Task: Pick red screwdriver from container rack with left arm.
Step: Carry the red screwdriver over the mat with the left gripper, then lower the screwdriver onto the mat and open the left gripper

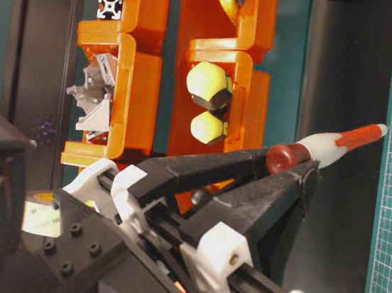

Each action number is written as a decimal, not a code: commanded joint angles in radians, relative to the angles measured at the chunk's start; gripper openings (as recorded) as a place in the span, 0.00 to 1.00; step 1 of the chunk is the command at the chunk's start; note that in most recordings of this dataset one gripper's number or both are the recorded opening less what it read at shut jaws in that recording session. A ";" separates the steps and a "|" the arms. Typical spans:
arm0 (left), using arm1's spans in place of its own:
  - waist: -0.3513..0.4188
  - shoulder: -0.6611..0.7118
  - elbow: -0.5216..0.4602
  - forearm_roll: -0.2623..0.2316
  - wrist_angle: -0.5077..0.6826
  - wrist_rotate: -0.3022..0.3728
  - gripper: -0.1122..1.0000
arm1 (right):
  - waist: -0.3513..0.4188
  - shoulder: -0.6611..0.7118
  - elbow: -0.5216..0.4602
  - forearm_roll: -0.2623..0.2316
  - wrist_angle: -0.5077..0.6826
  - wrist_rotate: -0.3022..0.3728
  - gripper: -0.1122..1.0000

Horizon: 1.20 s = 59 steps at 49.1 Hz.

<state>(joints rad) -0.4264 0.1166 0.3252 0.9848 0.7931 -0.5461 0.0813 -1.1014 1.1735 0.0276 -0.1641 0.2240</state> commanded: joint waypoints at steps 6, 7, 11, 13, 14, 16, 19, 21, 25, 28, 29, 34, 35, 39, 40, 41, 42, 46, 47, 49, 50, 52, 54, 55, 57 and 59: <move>0.000 -0.017 -0.023 0.005 -0.003 -0.005 0.31 | 0.000 0.008 -0.032 0.002 -0.006 0.002 0.10; 0.000 -0.017 -0.023 0.005 -0.005 -0.005 0.31 | 0.002 0.009 -0.032 0.002 -0.006 0.002 0.10; 0.002 -0.018 -0.018 0.005 -0.006 -0.005 0.31 | 0.002 0.008 -0.032 0.002 -0.006 0.002 0.10; 0.002 -0.018 -0.012 0.003 -0.011 -0.005 0.32 | 0.002 0.009 -0.032 0.002 -0.006 0.002 0.10; 0.002 -0.020 -0.011 0.003 -0.017 -0.005 0.33 | 0.002 0.009 -0.032 0.002 -0.005 0.002 0.10; 0.002 -0.023 -0.002 0.003 -0.029 -0.005 0.40 | 0.002 0.011 -0.032 0.003 -0.002 0.002 0.10; 0.005 -0.031 0.014 0.003 -0.052 -0.006 0.54 | 0.002 0.011 -0.032 0.003 0.000 0.002 0.10; 0.009 -0.038 0.026 0.005 -0.072 -0.006 0.64 | 0.002 0.011 -0.032 0.002 0.002 0.002 0.10; 0.014 -0.051 0.048 0.005 -0.095 -0.020 0.81 | 0.002 0.011 -0.032 0.003 0.002 0.002 0.10; 0.018 -0.058 0.061 0.003 -0.098 -0.051 0.88 | 0.002 0.011 -0.032 0.002 0.002 0.002 0.10; 0.018 -0.061 0.064 0.003 -0.098 -0.064 0.89 | 0.000 0.011 -0.032 0.002 0.002 0.002 0.10; 0.020 -0.081 0.078 0.005 -0.101 -0.150 0.88 | 0.002 0.012 -0.031 0.003 0.002 0.002 0.10; 0.018 -0.091 0.078 0.003 -0.103 -0.179 0.87 | 0.002 0.012 -0.031 0.003 0.002 0.002 0.10; 0.018 -0.121 0.080 0.003 -0.107 -0.253 0.87 | 0.002 0.012 -0.029 0.002 0.003 0.002 0.10; 0.018 -0.130 0.080 0.003 -0.109 -0.268 0.87 | 0.002 0.012 -0.029 0.003 0.003 0.002 0.10; 0.018 -0.140 0.081 0.005 -0.110 -0.284 0.87 | 0.002 0.012 -0.029 0.002 0.005 0.002 0.10; 0.018 -0.150 0.083 0.005 -0.114 -0.299 0.87 | 0.002 0.012 -0.029 0.002 0.005 0.002 0.10; 0.014 -0.204 0.095 0.005 -0.117 -0.347 0.87 | 0.002 0.014 -0.028 0.003 0.006 0.002 0.10; 0.012 -0.219 0.100 0.003 -0.117 -0.353 0.87 | 0.002 0.012 -0.028 0.003 0.006 0.002 0.10; 0.006 -0.252 0.106 0.005 -0.117 -0.370 0.87 | 0.002 0.012 -0.029 0.003 0.008 0.002 0.10; 0.003 -0.268 0.110 0.005 -0.117 -0.374 0.87 | 0.002 0.011 -0.029 0.002 0.008 0.002 0.10; -0.005 -0.304 0.120 0.005 -0.115 -0.379 0.87 | 0.002 0.009 -0.029 0.002 0.008 0.000 0.10; -0.009 -0.341 0.127 0.005 -0.115 -0.383 0.87 | 0.002 0.006 -0.029 0.003 0.008 0.000 0.10; -0.012 -0.359 0.133 0.005 -0.114 -0.383 0.87 | 0.002 0.005 -0.031 0.002 0.008 0.000 0.10; -0.015 -0.397 0.143 0.003 -0.115 -0.385 0.87 | 0.000 0.003 -0.029 0.002 0.008 -0.002 0.10; -0.017 -0.434 0.155 0.005 -0.118 -0.385 0.87 | 0.002 0.000 -0.029 0.002 0.008 -0.002 0.10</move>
<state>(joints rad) -0.4372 -0.2301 0.4709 0.9848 0.6811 -0.9296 0.0813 -1.1029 1.1735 0.0276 -0.1519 0.2240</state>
